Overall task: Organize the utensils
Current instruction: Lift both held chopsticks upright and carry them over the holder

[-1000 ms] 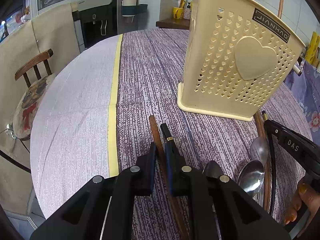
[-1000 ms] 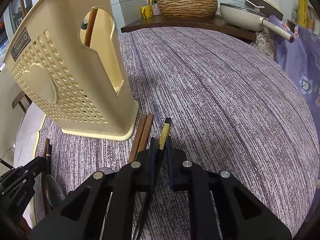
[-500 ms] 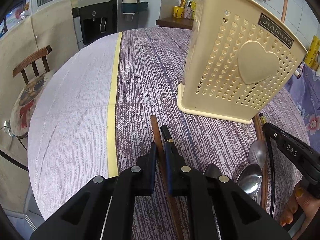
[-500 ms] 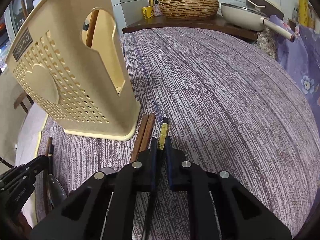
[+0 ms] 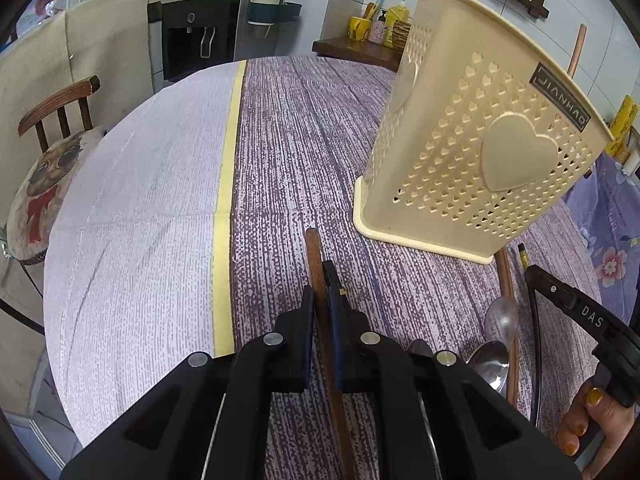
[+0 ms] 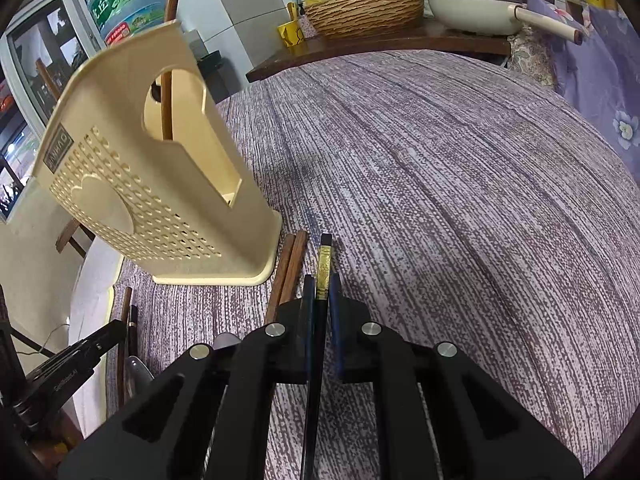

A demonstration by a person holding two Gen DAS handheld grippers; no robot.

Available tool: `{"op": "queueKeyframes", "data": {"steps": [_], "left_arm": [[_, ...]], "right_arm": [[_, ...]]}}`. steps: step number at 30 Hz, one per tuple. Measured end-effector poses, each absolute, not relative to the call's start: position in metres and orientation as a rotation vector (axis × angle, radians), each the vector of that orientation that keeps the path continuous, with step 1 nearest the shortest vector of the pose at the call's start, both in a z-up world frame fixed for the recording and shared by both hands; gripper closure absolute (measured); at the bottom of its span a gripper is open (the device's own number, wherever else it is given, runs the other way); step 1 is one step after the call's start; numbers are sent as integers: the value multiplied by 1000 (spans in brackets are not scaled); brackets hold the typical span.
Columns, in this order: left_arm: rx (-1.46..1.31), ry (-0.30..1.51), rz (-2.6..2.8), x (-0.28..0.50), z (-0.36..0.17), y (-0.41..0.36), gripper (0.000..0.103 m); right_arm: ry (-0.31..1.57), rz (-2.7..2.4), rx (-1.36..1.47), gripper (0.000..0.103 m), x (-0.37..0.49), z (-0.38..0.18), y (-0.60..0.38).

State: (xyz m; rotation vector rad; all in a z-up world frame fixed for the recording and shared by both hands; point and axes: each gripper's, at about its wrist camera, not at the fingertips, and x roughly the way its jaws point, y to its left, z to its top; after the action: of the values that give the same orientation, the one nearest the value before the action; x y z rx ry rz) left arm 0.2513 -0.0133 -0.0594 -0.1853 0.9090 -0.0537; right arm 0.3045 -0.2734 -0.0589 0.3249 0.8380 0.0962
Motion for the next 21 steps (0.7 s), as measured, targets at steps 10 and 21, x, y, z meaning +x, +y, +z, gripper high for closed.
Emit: {"op": "queueKeyframes", "data": {"steps": [10,21], "left_arm": [[-203,800,-100,232,-23,-10,95],[-187,645,-157,195,31,-6,95]], "right_arm": [[711,168,314,94,273,-23,-281],[548,271,261,95,221,34,-281]]}}
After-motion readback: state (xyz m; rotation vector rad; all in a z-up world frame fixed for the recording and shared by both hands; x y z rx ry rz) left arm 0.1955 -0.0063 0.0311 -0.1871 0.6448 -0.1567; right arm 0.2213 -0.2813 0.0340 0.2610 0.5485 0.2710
